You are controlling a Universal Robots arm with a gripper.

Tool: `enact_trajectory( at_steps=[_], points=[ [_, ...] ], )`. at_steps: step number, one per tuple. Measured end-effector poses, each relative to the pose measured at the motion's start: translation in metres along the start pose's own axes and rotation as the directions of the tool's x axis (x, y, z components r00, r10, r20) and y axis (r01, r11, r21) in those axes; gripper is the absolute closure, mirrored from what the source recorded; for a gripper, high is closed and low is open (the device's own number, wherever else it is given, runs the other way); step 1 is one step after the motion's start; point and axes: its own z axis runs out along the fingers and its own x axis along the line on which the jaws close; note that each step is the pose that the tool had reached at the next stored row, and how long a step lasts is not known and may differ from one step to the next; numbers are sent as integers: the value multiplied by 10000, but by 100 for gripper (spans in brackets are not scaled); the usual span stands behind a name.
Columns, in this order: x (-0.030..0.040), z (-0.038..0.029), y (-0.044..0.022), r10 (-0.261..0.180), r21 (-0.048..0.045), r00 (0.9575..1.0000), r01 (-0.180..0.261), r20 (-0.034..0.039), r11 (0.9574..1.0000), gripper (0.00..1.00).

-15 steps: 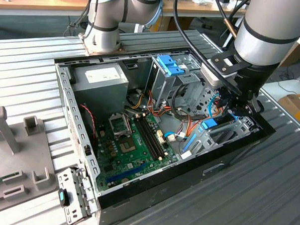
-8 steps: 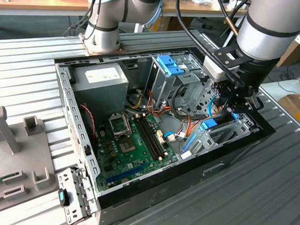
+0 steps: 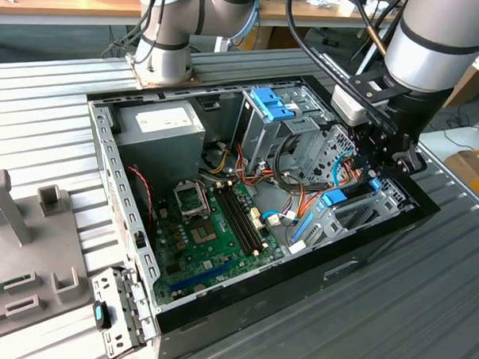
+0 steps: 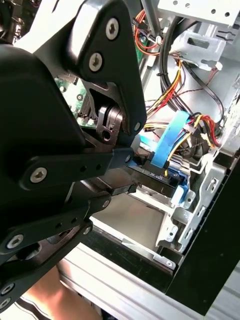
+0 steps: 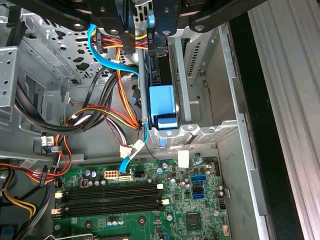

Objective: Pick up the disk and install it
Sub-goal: 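Insert the first disk wire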

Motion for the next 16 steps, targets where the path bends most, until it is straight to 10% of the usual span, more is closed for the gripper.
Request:
enact_trajectory(
  at_steps=[1, 3, 8, 16],
  points=[
    [-4, 1, -5, 4, -67, 10000, -4, -36, 10000, 70],
    [-17, 8, -34, -12, -626, 9998, 0, -183, 9980, 70],
    [-44, 18, -79, -34, -1590, 9994, -23, -356, 9873, 70],
    [-132, 51, -215, -49, -1771, 9993, -18, -376, 9842, 70]
  ],
)
